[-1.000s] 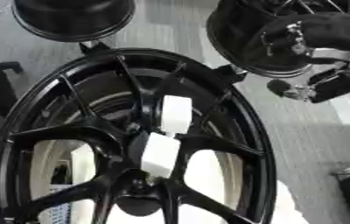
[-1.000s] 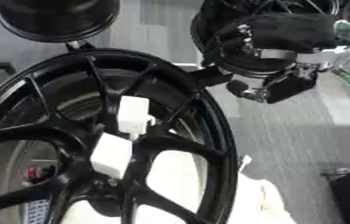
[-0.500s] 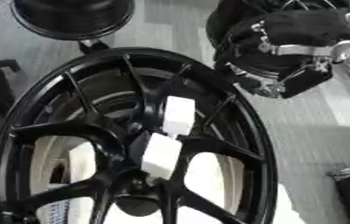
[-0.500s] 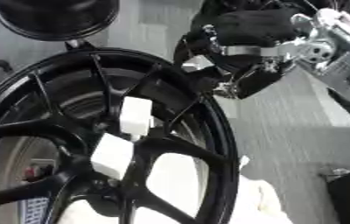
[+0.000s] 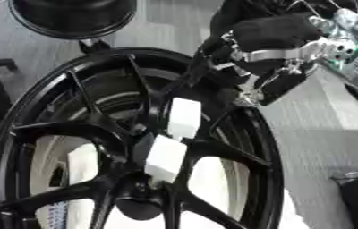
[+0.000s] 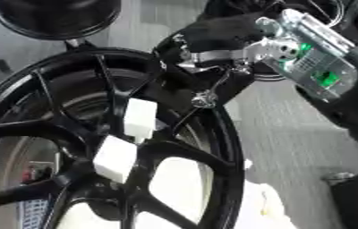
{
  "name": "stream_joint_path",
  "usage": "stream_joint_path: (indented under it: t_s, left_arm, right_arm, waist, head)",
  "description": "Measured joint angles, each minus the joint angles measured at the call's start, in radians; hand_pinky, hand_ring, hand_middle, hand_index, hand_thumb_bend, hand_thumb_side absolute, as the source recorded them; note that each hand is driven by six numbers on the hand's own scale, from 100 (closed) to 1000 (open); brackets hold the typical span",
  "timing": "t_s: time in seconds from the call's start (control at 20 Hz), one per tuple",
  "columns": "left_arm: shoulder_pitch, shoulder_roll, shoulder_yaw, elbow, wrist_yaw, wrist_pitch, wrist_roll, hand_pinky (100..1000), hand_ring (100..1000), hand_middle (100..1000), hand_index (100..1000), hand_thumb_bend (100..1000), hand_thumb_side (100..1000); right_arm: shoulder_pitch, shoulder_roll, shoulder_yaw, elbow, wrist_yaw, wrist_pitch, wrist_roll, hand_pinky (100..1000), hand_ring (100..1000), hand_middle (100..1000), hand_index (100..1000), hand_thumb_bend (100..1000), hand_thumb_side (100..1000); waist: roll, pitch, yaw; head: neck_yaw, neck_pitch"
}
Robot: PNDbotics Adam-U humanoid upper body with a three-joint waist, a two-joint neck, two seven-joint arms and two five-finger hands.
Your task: Pull the pin out of the wheel hub.
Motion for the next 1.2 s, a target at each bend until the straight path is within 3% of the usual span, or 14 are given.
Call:
stream_joint_path:
  t_s: [0.55, 1.2]
  left_arm:
    - [-0.003, -0.004, 0.002, 0.000, 0.006, 0.006, -0.001, 836, 746, 627, 859, 100, 597]
    - [-0.012, -0.017, 0.002, 0.000, 0.009, 0.011, -0.006, 852, 747, 627, 860, 100, 604]
  right_arm:
    - [-0.020, 0.001, 0.006, -0.007, -0.060, -0.031, 0.085, 916, 880, 814, 871, 391, 100]
    - [-0.065, 0.044, 0.023, -0.007, -0.058, -0.030, 0.075, 925, 894, 844, 880, 383, 100]
  waist:
    - [-0.001, -0.012, 0.009]
    - [-0.016, -0.012, 0.031]
  head:
    - [-0.011, 0.002]
    - [-0.031, 0.011]
